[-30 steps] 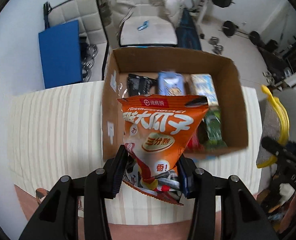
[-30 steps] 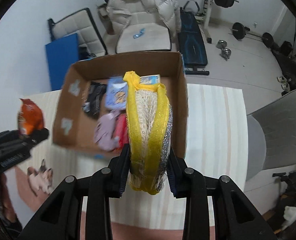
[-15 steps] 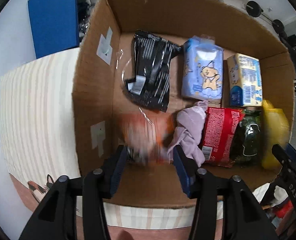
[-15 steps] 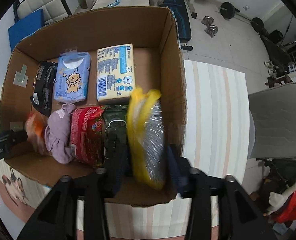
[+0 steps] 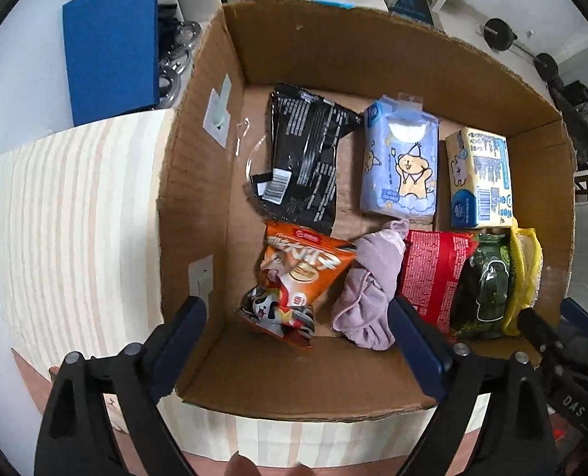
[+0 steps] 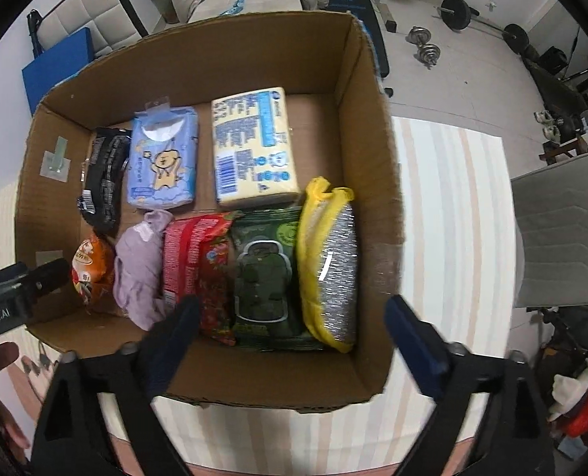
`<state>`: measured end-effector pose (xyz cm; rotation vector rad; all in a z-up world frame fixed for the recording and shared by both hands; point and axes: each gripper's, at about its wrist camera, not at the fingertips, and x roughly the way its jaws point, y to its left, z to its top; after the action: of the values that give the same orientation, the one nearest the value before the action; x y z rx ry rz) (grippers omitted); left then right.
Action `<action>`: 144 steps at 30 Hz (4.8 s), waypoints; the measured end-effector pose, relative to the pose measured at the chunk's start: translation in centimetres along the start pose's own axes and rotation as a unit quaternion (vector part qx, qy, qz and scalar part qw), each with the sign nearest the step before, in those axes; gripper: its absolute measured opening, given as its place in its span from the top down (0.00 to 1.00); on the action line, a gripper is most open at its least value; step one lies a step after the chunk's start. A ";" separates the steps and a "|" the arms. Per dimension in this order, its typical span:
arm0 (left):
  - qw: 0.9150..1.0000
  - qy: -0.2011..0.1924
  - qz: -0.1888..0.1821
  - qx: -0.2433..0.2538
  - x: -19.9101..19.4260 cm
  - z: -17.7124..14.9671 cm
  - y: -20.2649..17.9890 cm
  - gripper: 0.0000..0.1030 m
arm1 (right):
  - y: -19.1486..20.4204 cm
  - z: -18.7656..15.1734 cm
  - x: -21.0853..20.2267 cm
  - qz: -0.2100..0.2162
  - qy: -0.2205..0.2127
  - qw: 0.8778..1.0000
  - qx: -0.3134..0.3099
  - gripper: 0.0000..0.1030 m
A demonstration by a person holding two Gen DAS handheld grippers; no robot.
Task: Organize soft objects
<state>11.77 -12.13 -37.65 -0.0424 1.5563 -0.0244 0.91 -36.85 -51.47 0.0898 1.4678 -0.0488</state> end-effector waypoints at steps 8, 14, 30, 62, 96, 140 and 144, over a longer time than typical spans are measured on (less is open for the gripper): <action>1.000 -0.030 0.004 0.009 -0.5 -0.3 -1.2 0.08 | 0.9 -0.3 0.5 -0.001 -0.009 1.000 -0.002 0.00; 0.998 -0.054 0.017 0.020 -0.8 -0.4 -1.7 0.08 | 0.8 -0.6 0.6 -0.002 -0.015 1.000 0.003 0.00; 0.993 -0.115 0.021 0.011 -6.8 -5.1 -2.5 0.08 | 0.3 -4.8 -5.7 0.025 -0.078 0.997 0.007 0.00; 0.962 -0.272 0.020 0.012 -28.5 -28.8 -4.4 0.08 | -2.4 -29.1 -34.3 0.056 -0.255 0.965 -0.038 0.00; 0.941 -0.336 0.029 0.004 -31.1 -30.2 -4.8 0.08 | -2.6 -28.6 -38.0 0.017 -0.317 0.948 -0.014 0.00; 0.937 -0.348 0.034 0.004 -31.5 -30.4 -4.4 0.00 | -2.4 -28.7 -37.5 0.004 -0.315 0.949 -0.003 0.00; 0.936 -0.350 0.034 0.003 -31.4 -30.4 -4.5 0.00 | -2.6 -28.7 -37.6 0.002 -0.316 0.949 -0.002 0.00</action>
<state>-18.98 -15.61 -6.52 0.0087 0.8426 0.0368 -31.60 -37.67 -17.00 0.0649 0.8251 -0.0636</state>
